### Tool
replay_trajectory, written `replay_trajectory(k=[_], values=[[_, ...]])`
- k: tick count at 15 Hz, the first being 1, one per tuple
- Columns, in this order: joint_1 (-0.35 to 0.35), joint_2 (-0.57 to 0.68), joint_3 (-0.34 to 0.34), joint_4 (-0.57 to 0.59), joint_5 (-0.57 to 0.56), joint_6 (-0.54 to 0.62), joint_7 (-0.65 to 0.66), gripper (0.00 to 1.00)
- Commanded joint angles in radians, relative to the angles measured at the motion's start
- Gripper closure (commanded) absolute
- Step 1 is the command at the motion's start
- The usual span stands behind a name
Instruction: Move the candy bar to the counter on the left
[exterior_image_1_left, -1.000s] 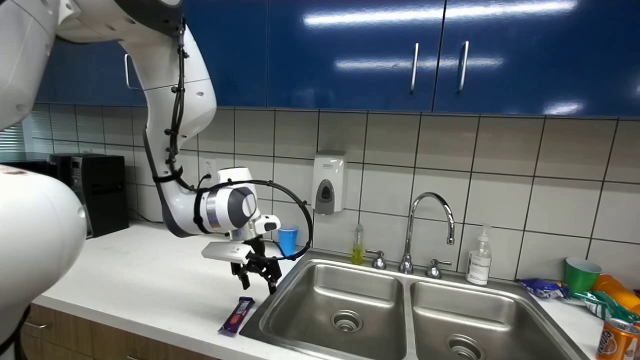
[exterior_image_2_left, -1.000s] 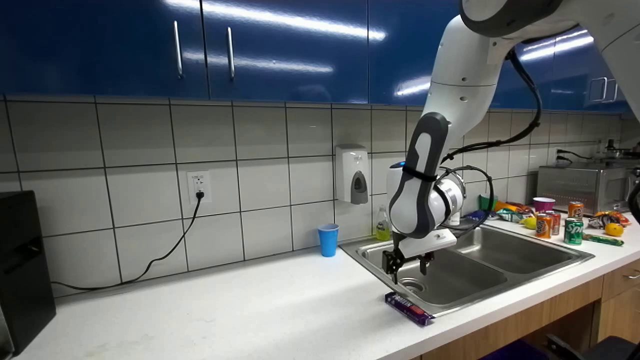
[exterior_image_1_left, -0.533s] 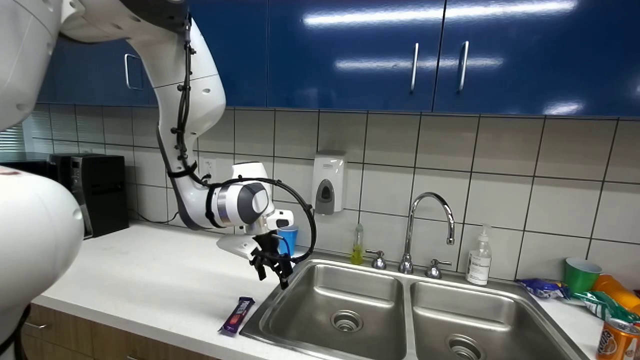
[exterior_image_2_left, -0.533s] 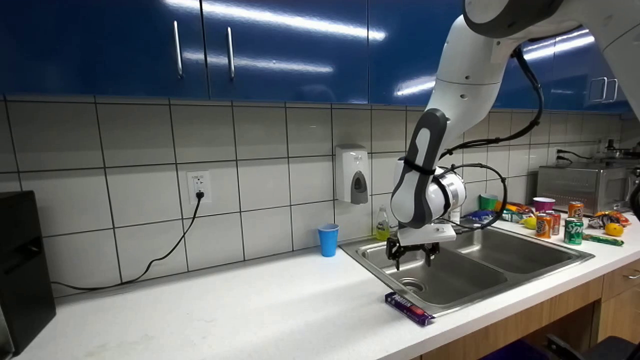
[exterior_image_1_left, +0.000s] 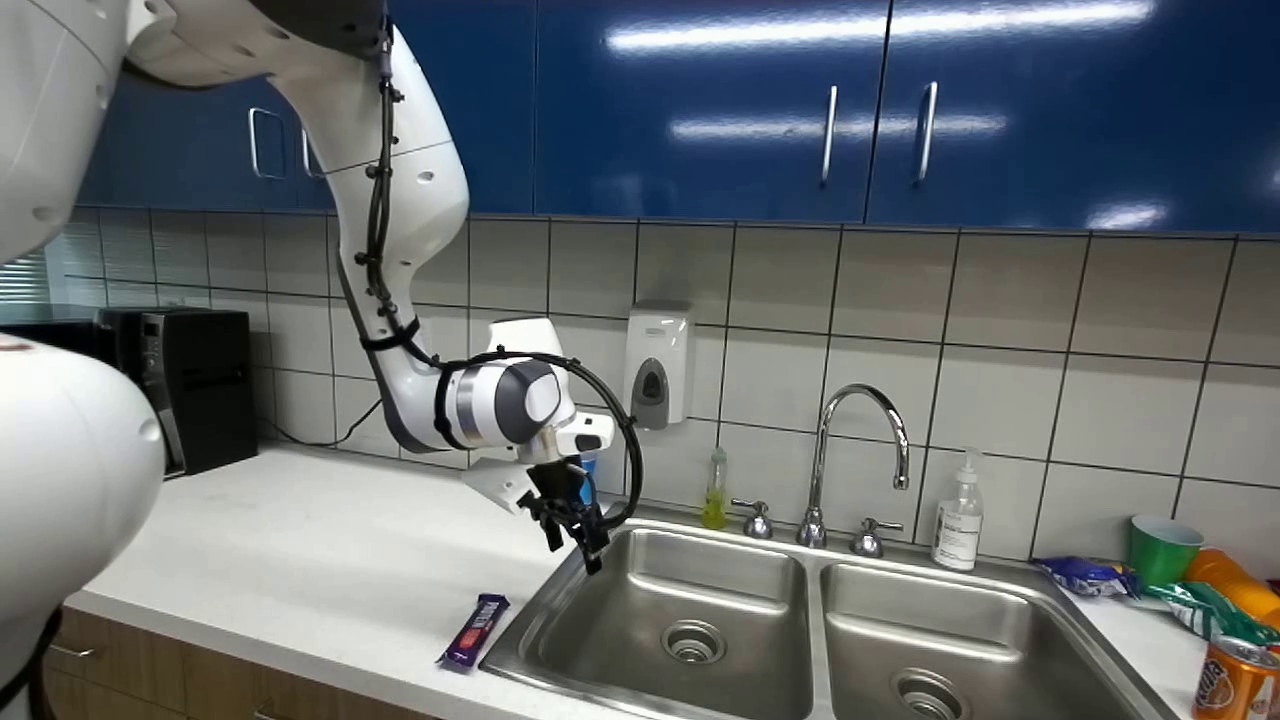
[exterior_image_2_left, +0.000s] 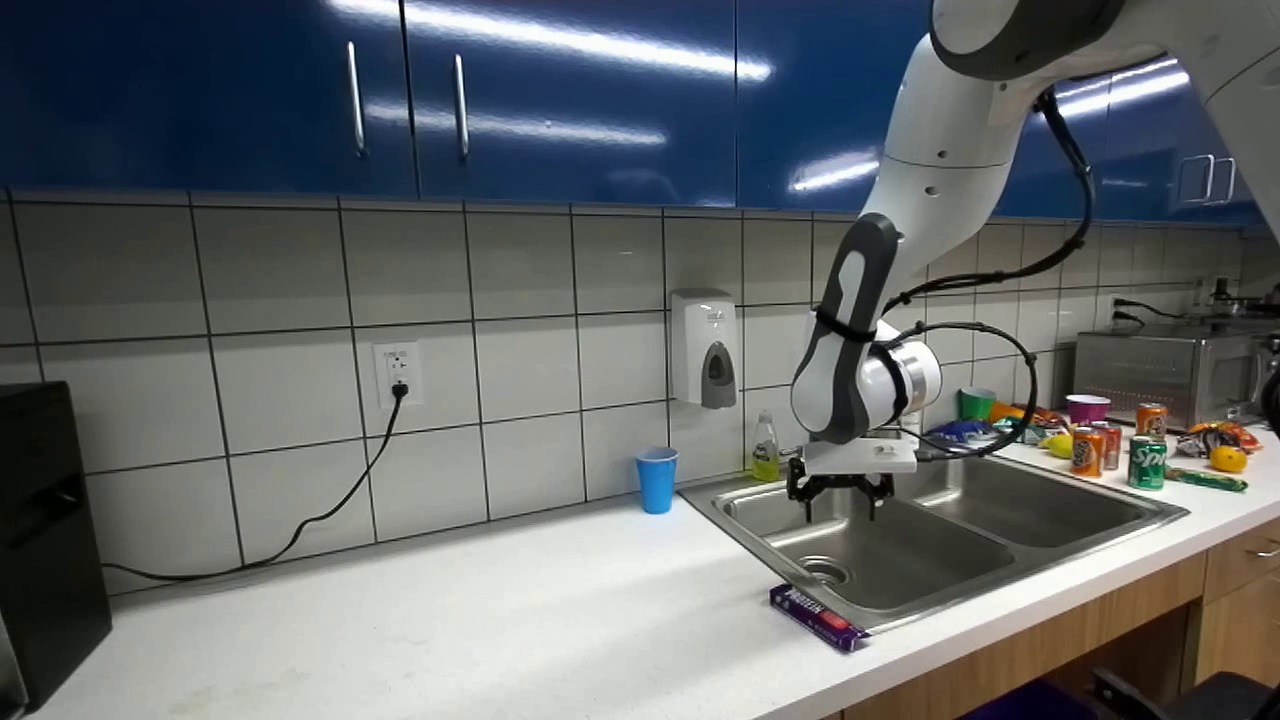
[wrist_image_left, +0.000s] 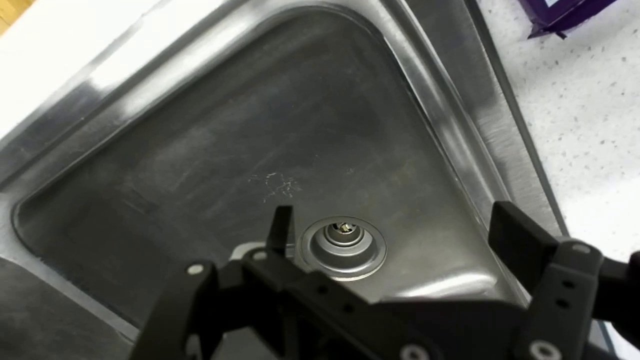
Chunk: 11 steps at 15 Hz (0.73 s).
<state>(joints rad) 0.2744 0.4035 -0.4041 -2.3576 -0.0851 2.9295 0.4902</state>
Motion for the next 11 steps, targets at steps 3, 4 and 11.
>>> replay_trajectory(k=[3, 4, 11], values=[[-0.031, -0.006, -0.001, 0.015, 0.036, -0.017, 0.04, 0.0], [-0.026, 0.002, 0.005, 0.008, 0.019, 0.001, 0.019, 0.0], [-0.032, 0.002, -0.001, 0.009, 0.022, 0.001, 0.024, 0.0]])
